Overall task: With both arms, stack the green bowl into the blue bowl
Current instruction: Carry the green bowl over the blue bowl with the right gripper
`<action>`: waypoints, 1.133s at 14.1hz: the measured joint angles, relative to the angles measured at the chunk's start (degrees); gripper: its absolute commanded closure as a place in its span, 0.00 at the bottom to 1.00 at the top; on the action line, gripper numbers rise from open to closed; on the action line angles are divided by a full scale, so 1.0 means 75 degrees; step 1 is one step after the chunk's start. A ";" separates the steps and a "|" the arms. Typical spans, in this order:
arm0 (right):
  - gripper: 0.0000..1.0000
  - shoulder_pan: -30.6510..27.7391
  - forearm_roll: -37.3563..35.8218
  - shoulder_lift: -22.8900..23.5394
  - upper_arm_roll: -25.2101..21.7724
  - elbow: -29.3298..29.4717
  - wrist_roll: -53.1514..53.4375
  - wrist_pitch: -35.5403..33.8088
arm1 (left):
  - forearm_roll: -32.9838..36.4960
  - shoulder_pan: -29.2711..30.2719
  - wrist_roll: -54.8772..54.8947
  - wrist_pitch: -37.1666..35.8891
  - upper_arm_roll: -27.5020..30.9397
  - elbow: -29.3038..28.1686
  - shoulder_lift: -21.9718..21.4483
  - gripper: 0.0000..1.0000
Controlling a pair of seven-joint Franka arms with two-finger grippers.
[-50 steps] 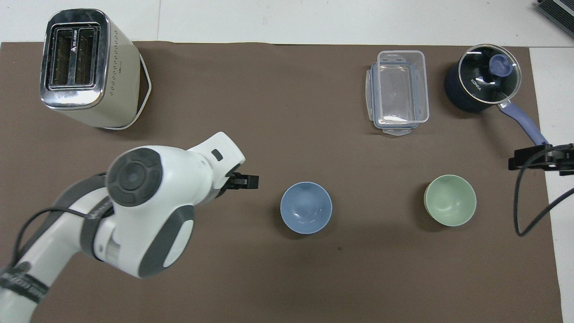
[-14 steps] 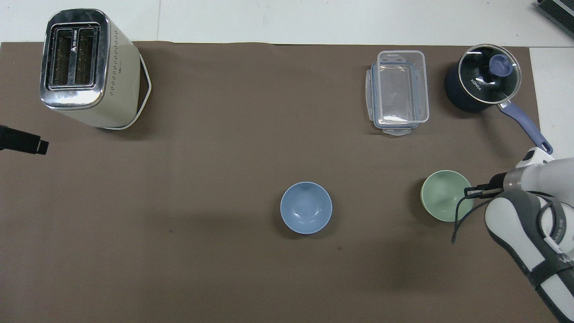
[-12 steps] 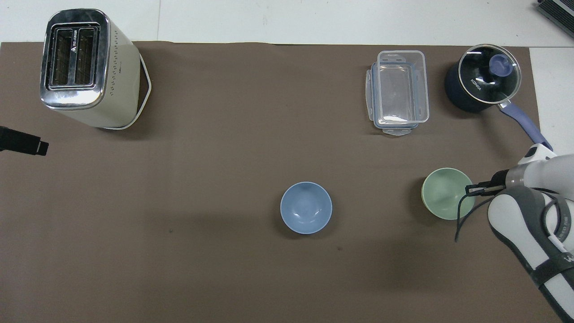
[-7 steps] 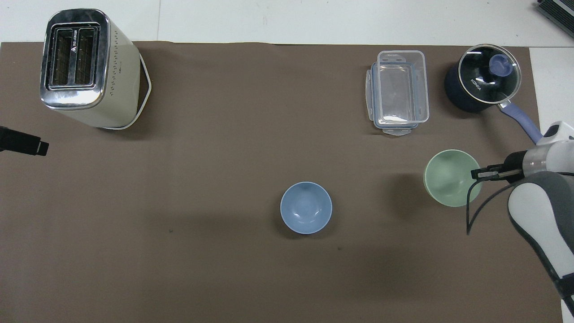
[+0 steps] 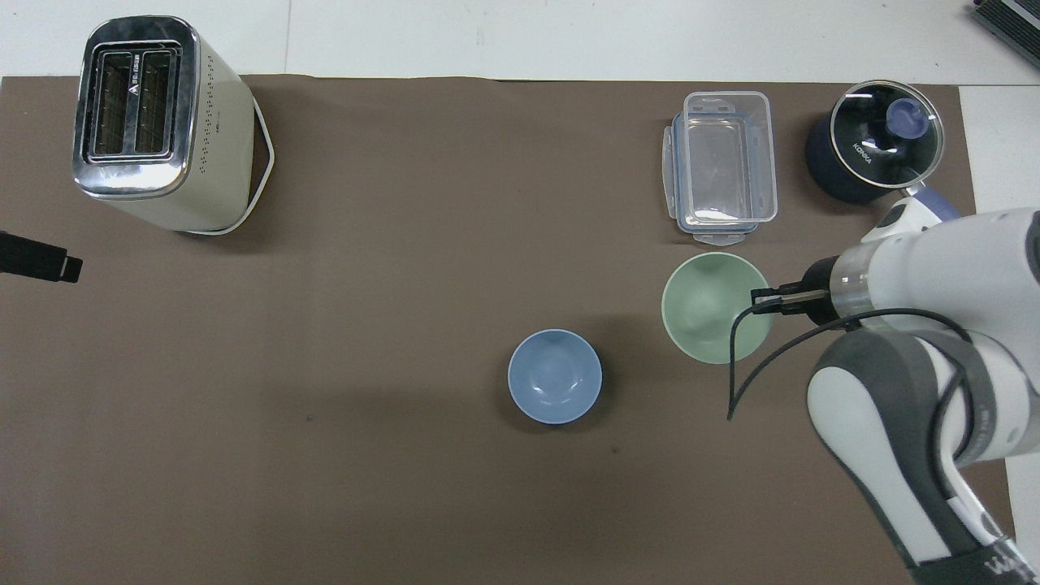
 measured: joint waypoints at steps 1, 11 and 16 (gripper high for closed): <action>1.00 0.0326 0.0000 0.0047 0.0007 0.0057 0.0468 0.0010 | 0.0000 0.0000 0.0000 -0.0001 -0.0001 0.0000 0.0000 0.00; 1.00 0.2120 0.0005 0.0764 0.0029 0.0222 0.2814 0.0400 | 0.0000 0.0000 -0.0001 -0.0004 -0.0002 0.0000 -0.0001 0.00; 1.00 0.2411 0.0005 0.0916 0.0027 -0.0180 0.3031 0.0652 | 0.0000 0.0000 -0.0001 -0.0004 -0.0002 0.0000 -0.0001 0.00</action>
